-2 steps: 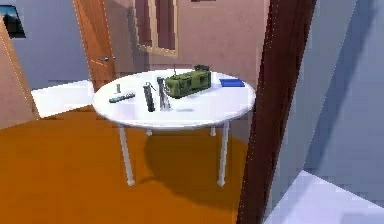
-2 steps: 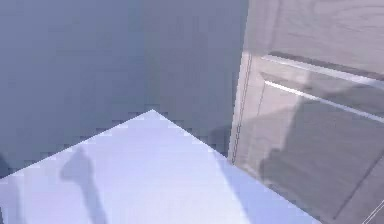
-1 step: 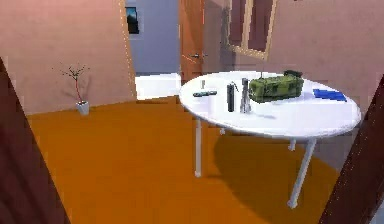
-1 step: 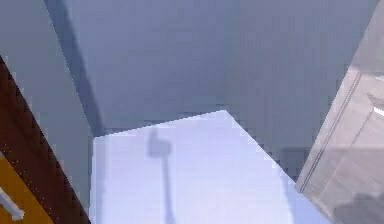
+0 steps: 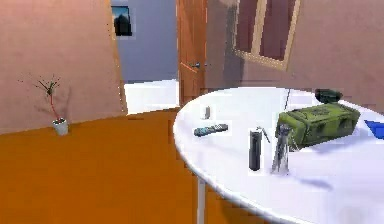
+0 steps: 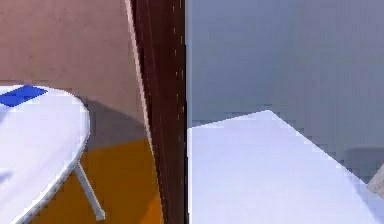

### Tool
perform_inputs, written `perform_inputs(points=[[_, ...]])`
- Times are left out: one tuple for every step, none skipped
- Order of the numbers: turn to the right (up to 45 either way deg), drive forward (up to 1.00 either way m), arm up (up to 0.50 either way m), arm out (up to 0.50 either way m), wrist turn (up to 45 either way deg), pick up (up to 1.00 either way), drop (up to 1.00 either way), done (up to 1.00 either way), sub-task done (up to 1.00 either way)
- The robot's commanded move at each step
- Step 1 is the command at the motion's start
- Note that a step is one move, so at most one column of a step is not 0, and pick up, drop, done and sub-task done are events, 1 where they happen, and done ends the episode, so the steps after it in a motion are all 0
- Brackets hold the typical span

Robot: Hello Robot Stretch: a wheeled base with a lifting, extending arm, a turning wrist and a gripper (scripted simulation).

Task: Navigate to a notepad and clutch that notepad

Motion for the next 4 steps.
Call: perform_inputs(points=[[-30.0,0.0,0.0,0.0,0.0,0.0,0.0,0.0,0.0],[0.0,0.3,0.0,0.0,0.0,0.0,0.0,0.0,0.0],[3.0,0.0,0.0,0.0,0.0,0.0,0.0,0.0,0.0],[0.0,1.0,0.0,0.0,0.0,0.0,0.0,0.0,0.0]])
